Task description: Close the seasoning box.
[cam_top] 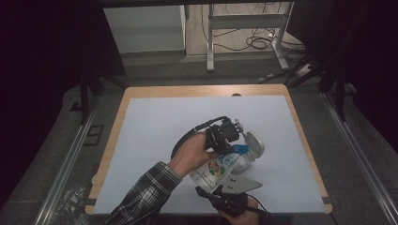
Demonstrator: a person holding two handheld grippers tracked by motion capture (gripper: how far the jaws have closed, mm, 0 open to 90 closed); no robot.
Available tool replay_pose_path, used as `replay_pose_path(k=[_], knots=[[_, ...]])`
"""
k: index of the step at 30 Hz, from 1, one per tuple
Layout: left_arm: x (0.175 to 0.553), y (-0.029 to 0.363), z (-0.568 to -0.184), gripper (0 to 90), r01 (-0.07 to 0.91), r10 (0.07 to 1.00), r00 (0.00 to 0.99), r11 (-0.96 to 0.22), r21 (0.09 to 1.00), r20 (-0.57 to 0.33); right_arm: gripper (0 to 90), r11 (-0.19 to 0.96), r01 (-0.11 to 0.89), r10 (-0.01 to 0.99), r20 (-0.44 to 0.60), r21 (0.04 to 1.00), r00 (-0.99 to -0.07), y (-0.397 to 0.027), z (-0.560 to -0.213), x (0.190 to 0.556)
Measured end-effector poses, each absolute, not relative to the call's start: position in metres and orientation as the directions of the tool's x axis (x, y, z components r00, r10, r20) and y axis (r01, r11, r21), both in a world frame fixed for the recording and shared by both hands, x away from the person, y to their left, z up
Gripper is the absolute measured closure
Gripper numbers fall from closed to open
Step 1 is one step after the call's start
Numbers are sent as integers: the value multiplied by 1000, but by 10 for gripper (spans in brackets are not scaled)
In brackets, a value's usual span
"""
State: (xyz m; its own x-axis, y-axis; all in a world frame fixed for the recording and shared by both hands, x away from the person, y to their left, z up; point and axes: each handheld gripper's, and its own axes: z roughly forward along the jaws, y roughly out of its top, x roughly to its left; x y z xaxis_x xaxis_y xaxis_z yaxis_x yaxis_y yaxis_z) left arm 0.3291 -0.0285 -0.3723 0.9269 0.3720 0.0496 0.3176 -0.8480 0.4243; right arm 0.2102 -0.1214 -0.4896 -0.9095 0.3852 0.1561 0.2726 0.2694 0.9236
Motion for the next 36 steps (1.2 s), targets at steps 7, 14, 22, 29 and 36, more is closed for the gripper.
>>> replay_pose_path(k=[7, 14, 22, 29, 36], knots=[[329, -30, -373, 900, 318, 372, 927, -850, 421, 51, 896, 263, 268, 382, 155, 927, -911, -121, -488, 210], [329, -30, -374, 900, 318, 372, 927, -852, 416, 52, 895, 259, 263, 381, 152, 929, -912, -121, -487, 210], [330, -32, -374, 900, 316, 368, 928, -858, 406, 55, 896, 250, 259, 379, 152, 933, -913, -122, -485, 210], [330, -32, -374, 900, 314, 365, 929, -861, 399, 56, 896, 245, 259, 377, 155, 934, -913, -123, -484, 209], [331, -33, -374, 900, 313, 364, 929, -862, 398, 57, 896, 241, 254, 377, 151, 937, -914, -123, -483, 209]])
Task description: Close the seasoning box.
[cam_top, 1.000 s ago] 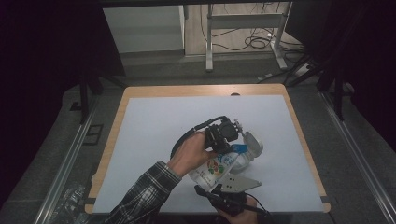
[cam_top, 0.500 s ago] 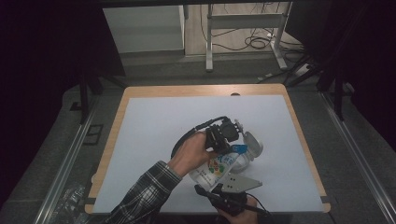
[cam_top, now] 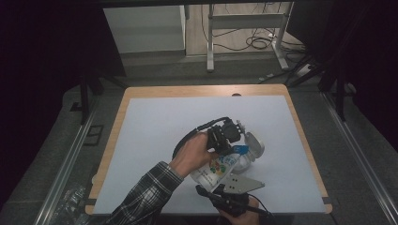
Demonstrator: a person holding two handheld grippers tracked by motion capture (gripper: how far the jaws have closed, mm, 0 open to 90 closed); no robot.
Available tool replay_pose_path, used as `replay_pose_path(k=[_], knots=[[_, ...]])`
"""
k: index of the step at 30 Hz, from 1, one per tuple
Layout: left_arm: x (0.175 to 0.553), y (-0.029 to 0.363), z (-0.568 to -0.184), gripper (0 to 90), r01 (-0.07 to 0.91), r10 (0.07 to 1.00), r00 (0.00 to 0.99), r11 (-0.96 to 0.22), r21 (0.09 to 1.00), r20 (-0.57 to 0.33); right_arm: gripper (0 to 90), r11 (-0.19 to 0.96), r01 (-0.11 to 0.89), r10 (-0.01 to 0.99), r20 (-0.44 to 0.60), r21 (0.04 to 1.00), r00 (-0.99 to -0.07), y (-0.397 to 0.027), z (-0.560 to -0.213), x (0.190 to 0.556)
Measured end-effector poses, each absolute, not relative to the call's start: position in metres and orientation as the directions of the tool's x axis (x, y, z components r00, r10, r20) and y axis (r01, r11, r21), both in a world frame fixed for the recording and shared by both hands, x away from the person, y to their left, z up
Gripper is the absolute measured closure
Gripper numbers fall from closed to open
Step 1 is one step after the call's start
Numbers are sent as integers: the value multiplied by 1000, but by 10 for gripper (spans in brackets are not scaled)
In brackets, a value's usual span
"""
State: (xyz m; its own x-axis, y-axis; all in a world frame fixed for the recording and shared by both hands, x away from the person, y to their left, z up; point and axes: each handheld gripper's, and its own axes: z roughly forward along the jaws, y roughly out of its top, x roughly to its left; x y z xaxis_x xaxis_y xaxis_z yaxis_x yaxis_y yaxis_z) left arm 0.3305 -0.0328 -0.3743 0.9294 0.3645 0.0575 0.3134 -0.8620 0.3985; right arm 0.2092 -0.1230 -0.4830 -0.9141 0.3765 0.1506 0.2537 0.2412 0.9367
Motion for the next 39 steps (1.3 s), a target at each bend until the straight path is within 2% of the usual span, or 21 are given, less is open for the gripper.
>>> replay_pose_path(k=[39], knots=[[331, -34, -376, 900, 317, 365, 929, -865, 389, 54, 896, 232, 238, 379, 137, 943, -915, -122, -480, 208]])
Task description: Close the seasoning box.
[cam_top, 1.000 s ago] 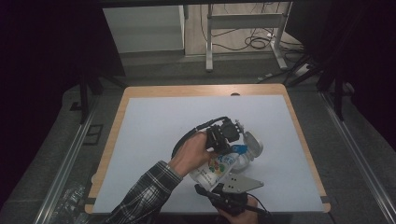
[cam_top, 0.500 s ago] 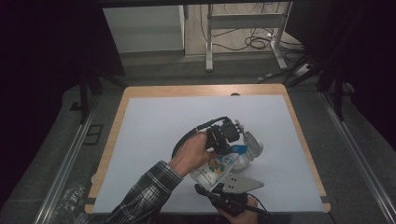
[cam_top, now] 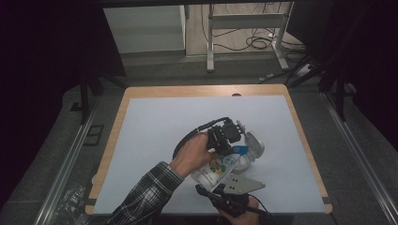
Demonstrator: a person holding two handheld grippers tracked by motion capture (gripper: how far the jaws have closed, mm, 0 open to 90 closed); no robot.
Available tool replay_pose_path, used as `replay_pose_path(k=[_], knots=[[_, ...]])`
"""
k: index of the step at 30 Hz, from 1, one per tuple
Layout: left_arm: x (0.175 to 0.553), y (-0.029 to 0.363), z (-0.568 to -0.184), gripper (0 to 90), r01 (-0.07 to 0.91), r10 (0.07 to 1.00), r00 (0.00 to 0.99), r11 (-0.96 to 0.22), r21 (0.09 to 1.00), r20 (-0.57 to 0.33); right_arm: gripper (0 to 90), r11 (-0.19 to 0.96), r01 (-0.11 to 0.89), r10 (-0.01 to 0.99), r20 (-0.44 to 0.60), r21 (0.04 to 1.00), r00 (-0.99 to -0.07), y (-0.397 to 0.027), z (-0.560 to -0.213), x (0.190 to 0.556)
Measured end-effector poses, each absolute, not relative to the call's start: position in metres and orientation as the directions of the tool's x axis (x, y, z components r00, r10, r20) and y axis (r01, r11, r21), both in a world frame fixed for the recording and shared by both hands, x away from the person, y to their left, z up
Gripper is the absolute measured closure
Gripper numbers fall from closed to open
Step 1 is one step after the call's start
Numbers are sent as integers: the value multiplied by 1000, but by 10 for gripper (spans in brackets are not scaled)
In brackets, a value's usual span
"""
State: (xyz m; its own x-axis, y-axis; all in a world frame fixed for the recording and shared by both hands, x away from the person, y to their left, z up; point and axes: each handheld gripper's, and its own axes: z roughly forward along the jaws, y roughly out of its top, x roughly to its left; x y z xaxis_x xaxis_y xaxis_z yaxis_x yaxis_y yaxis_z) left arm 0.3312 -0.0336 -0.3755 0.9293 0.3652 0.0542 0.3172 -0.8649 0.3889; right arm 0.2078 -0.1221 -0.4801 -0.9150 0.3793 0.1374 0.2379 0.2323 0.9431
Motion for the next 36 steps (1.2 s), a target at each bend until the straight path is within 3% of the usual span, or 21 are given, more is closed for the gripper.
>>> replay_pose_path(k=[36], knots=[[332, -35, -377, 900, 322, 366, 929, -868, 378, 49, 896, 220, 235, 384, 138, 947, -913, -122, -478, 206]])
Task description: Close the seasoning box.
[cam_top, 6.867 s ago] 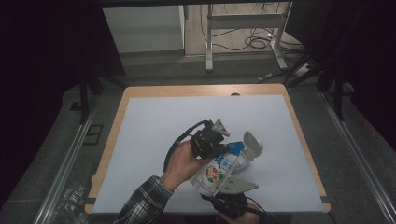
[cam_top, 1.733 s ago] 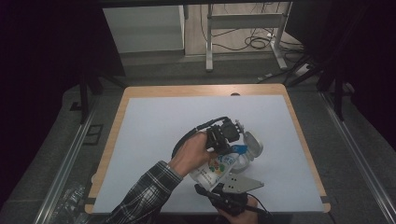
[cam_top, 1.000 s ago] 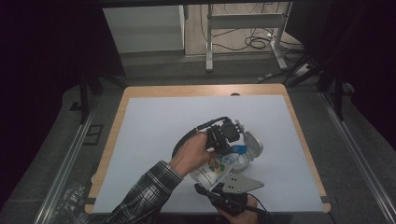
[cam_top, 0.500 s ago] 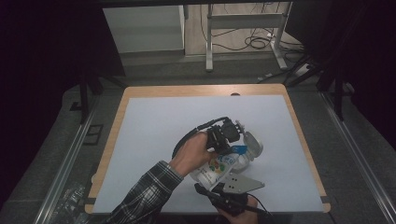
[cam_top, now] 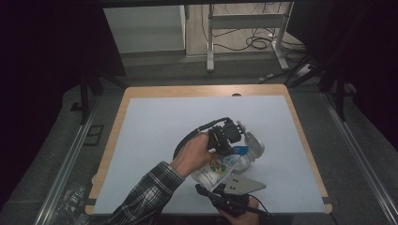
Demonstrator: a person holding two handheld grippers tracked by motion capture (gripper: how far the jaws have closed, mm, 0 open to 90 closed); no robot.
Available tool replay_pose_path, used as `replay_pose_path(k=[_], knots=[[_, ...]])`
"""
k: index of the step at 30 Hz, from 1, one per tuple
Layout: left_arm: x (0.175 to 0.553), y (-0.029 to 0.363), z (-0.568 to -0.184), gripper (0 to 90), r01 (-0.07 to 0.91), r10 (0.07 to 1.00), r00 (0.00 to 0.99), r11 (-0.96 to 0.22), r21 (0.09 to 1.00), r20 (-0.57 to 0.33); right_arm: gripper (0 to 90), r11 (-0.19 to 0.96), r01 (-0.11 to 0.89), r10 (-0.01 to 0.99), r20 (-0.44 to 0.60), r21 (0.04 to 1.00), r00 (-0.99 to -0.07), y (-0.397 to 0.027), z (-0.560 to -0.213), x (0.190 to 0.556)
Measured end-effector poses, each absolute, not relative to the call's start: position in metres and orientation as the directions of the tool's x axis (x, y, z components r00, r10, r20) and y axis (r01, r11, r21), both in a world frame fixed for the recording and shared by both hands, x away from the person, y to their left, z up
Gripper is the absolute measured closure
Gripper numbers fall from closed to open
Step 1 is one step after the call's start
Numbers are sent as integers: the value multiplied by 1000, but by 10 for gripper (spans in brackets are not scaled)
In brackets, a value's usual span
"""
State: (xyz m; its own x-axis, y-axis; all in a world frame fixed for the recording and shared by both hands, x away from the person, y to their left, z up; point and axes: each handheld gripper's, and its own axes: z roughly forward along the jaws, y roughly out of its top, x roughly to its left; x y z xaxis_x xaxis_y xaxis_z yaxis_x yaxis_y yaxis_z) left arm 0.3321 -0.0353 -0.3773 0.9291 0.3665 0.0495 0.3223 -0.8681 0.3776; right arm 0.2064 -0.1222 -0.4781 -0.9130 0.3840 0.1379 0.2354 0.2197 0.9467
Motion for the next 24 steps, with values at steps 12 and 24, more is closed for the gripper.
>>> replay_pose_path(k=[12, 24], knots=[[332, -35, -377, 900, 323, 366, 929, -868, 376, 47, 896, 220, 231, 384, 134, 948, -914, -122, -478, 206], [332, -35, -377, 900, 325, 367, 929, -869, 374, 45, 896, 220, 230, 383, 133, 948, -914, -122, -478, 206]])
